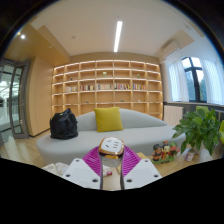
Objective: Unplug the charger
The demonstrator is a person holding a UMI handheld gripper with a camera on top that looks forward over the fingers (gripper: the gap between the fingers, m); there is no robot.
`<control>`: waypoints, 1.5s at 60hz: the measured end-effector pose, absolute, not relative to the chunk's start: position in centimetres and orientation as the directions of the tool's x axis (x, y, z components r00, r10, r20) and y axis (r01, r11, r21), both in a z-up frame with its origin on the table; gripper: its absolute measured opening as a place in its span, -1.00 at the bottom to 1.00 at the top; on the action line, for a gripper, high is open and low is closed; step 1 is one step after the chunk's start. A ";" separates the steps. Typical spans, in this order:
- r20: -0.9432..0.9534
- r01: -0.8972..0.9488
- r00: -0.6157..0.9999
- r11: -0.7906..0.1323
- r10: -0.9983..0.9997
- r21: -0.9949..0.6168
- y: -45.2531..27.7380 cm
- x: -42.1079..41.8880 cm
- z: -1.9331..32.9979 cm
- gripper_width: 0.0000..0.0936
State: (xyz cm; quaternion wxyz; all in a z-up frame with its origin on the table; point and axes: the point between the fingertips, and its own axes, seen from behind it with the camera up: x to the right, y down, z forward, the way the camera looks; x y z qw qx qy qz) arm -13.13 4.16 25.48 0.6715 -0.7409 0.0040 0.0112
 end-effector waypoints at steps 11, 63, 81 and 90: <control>-0.025 -0.044 0.998 -0.347 -0.061 -0.937 3.2 -8.1 11.7 -0.49; 0.048 -0.033 0.986 -0.468 -0.161 -0.883 -8.3 -0.1 10.7 0.82; 0.059 0.003 0.992 -0.438 -0.114 -0.899 -18.3 -3.1 15.7 0.83; 0.067 0.015 0.992 -0.429 -0.108 -0.903 -20.7 -3.7 16.7 0.83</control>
